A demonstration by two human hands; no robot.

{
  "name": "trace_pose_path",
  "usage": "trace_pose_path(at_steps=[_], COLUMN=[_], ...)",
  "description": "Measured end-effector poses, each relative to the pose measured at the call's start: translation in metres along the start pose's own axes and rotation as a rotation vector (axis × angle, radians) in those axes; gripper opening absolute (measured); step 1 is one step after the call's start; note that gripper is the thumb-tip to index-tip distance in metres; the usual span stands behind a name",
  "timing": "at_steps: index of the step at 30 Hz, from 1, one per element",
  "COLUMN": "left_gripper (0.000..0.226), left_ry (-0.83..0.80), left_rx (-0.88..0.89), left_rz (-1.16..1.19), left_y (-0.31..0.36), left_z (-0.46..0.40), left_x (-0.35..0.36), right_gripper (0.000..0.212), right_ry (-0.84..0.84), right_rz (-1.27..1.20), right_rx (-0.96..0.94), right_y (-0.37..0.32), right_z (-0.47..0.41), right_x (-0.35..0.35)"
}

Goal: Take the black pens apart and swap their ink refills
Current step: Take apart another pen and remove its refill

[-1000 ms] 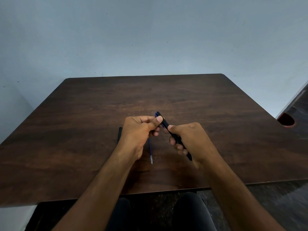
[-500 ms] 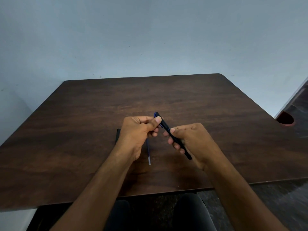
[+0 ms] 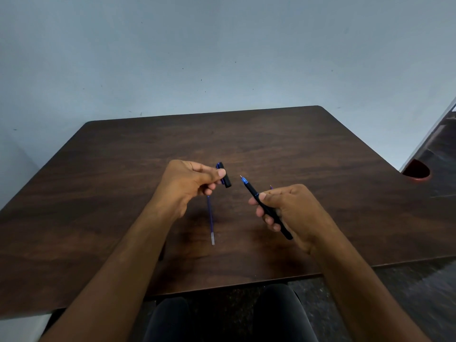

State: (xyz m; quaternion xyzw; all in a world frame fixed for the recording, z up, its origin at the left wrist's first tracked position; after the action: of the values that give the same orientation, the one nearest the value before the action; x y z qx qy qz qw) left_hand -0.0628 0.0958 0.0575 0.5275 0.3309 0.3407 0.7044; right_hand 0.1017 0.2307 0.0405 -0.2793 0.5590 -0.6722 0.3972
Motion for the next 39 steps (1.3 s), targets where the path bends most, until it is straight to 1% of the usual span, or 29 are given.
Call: trace_pose_path(at_steps=[2,9,14,16,18,23,25,26,27,29,32,36,39], left_gripper=[0.021,0.015,0.018,0.021,0.022,0.019,0.024,0.023,0.019,0.021,0.020,0.033,0.028], left_ry=[-0.031,-0.075,-0.094,-0.091,-0.105,-0.090,-0.081,-0.078,-0.081,-0.098,-0.111,-0.117,-0.109], left_rx=[-0.056,-0.228,-0.286,-0.314,-0.378,-0.479,-0.505,-0.514,-0.520,-0.523,-0.512,-0.470,-0.444], left_rz=[-0.108,-0.476,-0.671,-0.706,-0.736,-0.780,-0.792,-0.790,-0.790,-0.818,-0.866,-0.843,-0.784], left_y=[-0.002,0.001,0.006,0.007,0.005,0.002,0.002,0.003,0.003,0.004,0.004,0.004,0.008], left_z=[-0.002,-0.012,-0.019,-0.023,-0.025,-0.032,-0.034,-0.036,-0.037,-0.038,-0.037,-0.032,-0.025], left_x=[0.005,0.027,0.042,0.046,0.047,0.044,0.041,0.039,0.037,0.036,0.038,0.042,0.041], right_gripper=[0.028,0.029,0.029,0.030,0.030,0.030,0.030,0.030,0.030,0.030,0.029,0.030,0.029], right_ry=[0.017,0.033,0.022,0.019,0.019,0.014,0.009,0.010,0.015,0.028,0.026,0.006,0.003], right_rz=[0.008,0.049,0.093,0.096,0.089,0.091,0.092,0.089,0.083,0.073,0.080,0.076,0.068], right_rx=[0.007,0.085,0.147,0.156,0.161,0.192,0.197,0.192,0.176,0.136,0.142,0.158,0.147], right_y=[-0.001,-0.001,0.000,0.000,0.001,0.001,0.002,0.003,0.004,0.005,0.006,0.004,0.007], right_z=[0.000,0.005,0.006,0.006,0.007,0.006,0.005,0.005,0.004,0.004,0.003,0.003,0.002], right_x=[-0.002,-0.006,-0.004,-0.003,-0.002,0.000,0.000,0.001,0.001,0.000,-0.001,0.000,-0.001])
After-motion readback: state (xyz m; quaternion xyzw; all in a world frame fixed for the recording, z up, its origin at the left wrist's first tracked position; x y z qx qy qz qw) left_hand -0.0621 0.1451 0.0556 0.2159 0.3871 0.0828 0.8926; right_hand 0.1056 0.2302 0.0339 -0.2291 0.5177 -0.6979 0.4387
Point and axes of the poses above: each hand's wrist, its own z-axis away from the middle knuckle, its own x-axis out of the palm, y = z × x, the point moved 4 cm from there along -z, towards the middle knuckle, and after that the axes turned 4 degrees about -x, right-handed, at the moved point
